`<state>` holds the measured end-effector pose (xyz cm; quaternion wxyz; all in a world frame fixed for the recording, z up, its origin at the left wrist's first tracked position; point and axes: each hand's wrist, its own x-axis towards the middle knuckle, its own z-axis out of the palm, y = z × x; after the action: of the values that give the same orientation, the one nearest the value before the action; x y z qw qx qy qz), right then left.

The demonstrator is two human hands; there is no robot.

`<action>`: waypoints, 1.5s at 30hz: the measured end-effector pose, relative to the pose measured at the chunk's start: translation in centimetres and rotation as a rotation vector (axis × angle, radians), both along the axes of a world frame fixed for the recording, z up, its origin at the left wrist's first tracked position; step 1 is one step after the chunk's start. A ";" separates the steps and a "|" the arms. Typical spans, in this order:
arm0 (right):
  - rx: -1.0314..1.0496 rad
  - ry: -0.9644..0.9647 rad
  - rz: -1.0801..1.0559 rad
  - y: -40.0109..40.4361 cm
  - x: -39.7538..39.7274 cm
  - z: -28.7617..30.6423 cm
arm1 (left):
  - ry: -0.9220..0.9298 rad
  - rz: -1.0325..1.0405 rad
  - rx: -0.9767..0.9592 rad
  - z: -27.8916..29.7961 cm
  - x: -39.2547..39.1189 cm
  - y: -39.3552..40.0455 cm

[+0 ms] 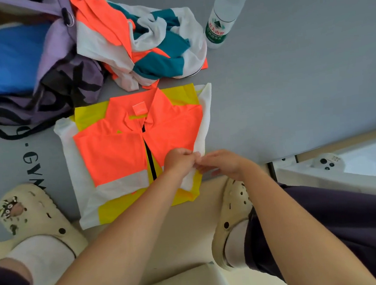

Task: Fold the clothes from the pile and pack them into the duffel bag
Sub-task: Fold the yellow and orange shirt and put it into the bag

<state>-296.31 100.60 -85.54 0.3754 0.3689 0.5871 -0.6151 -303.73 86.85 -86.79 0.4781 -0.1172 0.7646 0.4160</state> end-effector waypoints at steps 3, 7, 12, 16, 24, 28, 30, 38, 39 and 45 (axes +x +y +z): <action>0.327 0.025 -0.279 1.7 -2.1 -0.5 | 0.026 -0.018 0.044 -0.9 0.0 -0.7; 0.446 0.095 -0.385 2.9 -6.6 -1.2 | 0.012 -0.014 0.129 -1.4 0.0 -1.1; 0.551 0.117 -0.299 2.1 -11.0 -2.2 | 0.008 0.014 0.184 -1.6 0.0 -1.8; 0.447 0.107 -0.363 1.8 -11.9 -1.6 | 0.004 0.031 0.192 -1.0 -0.6 -3.2; 0.232 0.243 -0.155 -5.9 -16.8 1.3 | -0.206 0.230 0.295 2.3 -3.7 -12.5; 0.162 0.238 -0.081 -11.8 -19.2 1.9 | -0.123 0.210 0.213 2.9 -5.4 -14.9; 0.178 0.208 -0.095 -13.6 -19.4 1.8 | -0.049 0.174 0.103 2.8 -5.9 -15.6; 0.095 0.312 -0.019 -20.8 -21.7 2.4 | 0.081 0.094 -0.086 1.6 -8.3 -25.1; 0.061 0.320 0.016 -21.9 -21.8 2.5 | 0.116 0.077 -0.163 1.2 -8.4 -26.3; 0.225 0.278 0.032 -19.4 -19.8 0.7 | 0.262 0.124 -0.387 -1.2 -6.9 -27.5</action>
<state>-316.11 81.24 -84.85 0.2566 0.3107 0.7043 -0.5845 -310.67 59.39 -87.98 0.3169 -0.1986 0.8769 0.3019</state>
